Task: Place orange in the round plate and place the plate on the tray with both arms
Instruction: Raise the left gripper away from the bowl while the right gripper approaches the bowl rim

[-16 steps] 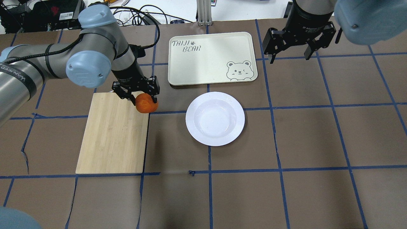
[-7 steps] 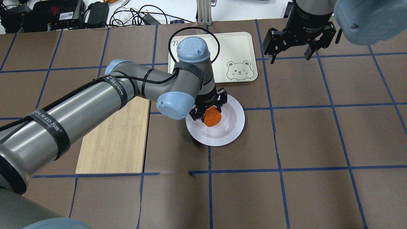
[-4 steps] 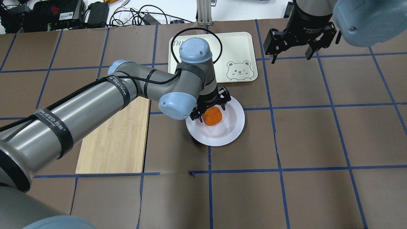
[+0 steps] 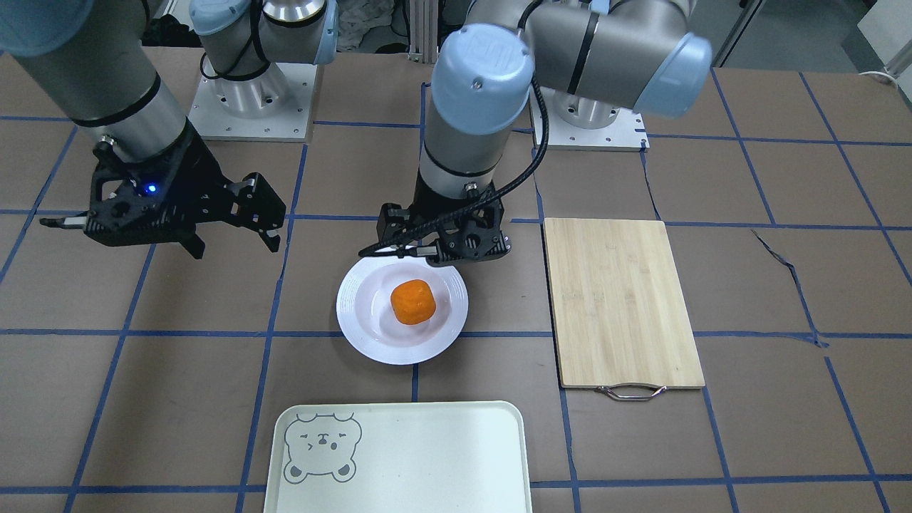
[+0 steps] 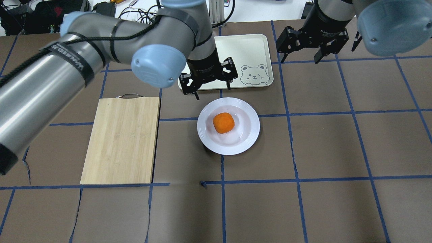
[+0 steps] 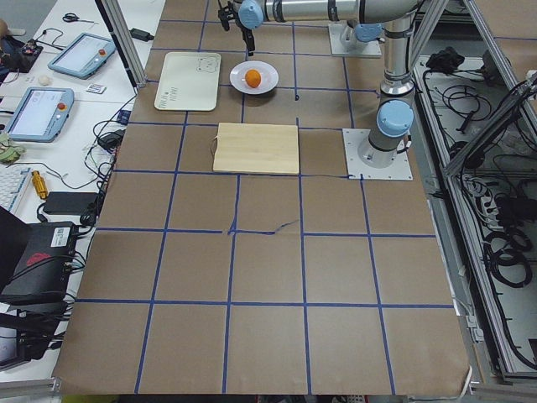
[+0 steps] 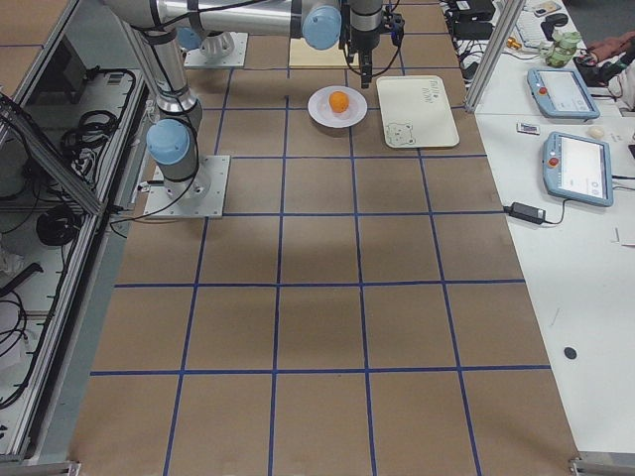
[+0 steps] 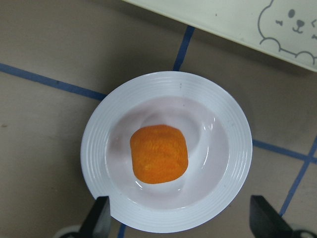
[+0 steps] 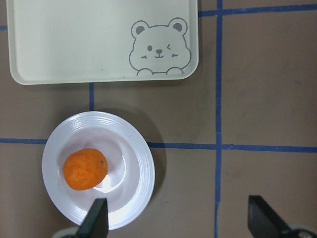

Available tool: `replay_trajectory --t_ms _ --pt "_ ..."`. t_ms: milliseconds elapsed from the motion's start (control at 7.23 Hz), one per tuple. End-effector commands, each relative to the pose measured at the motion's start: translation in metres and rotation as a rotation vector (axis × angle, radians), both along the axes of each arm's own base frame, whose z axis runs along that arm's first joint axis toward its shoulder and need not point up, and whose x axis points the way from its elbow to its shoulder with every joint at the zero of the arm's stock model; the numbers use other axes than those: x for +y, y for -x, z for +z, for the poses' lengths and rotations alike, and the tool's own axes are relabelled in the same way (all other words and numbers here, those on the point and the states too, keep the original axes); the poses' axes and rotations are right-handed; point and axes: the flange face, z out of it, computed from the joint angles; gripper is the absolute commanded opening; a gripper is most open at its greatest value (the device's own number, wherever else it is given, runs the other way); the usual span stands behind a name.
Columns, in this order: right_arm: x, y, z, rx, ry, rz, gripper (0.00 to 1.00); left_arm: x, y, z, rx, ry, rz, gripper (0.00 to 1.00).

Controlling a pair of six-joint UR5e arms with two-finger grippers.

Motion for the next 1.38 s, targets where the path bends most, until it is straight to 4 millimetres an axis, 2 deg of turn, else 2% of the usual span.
replay_trajectory --t_ms 0,138,277,415,553,830,1106,1245 --pt "0.002 -0.004 -0.103 -0.127 0.047 -0.008 1.0 0.024 -0.043 0.083 0.01 0.02 -0.177 1.0" --pt "0.017 -0.008 -0.148 -0.176 0.058 -0.011 1.0 0.037 -0.062 0.102 -0.001 0.021 -0.184 1.0" --pt "0.031 -0.014 -0.178 -0.223 0.067 -0.017 1.0 0.051 -0.071 0.126 -0.016 0.073 -0.211 1.0" --pt "0.035 -0.021 -0.203 -0.269 0.064 -0.007 1.0 0.058 -0.072 0.141 -0.008 0.141 -0.266 1.0" --pt "0.034 -0.023 -0.218 -0.296 0.043 -0.006 1.0 0.064 -0.074 0.145 -0.022 0.165 -0.275 1.0" --pt "0.035 -0.031 -0.245 -0.35 -0.018 -0.005 1.0 0.07 -0.091 0.129 -0.063 0.176 -0.265 1.0" --pt "0.053 -0.032 -0.271 -0.347 -0.083 -0.021 1.0 0.082 -0.104 0.118 -0.064 0.177 -0.37 1.0" --pt "0.055 -0.033 -0.275 -0.353 -0.094 -0.024 1.0 0.07 -0.124 0.121 -0.071 0.209 -0.477 1.0"
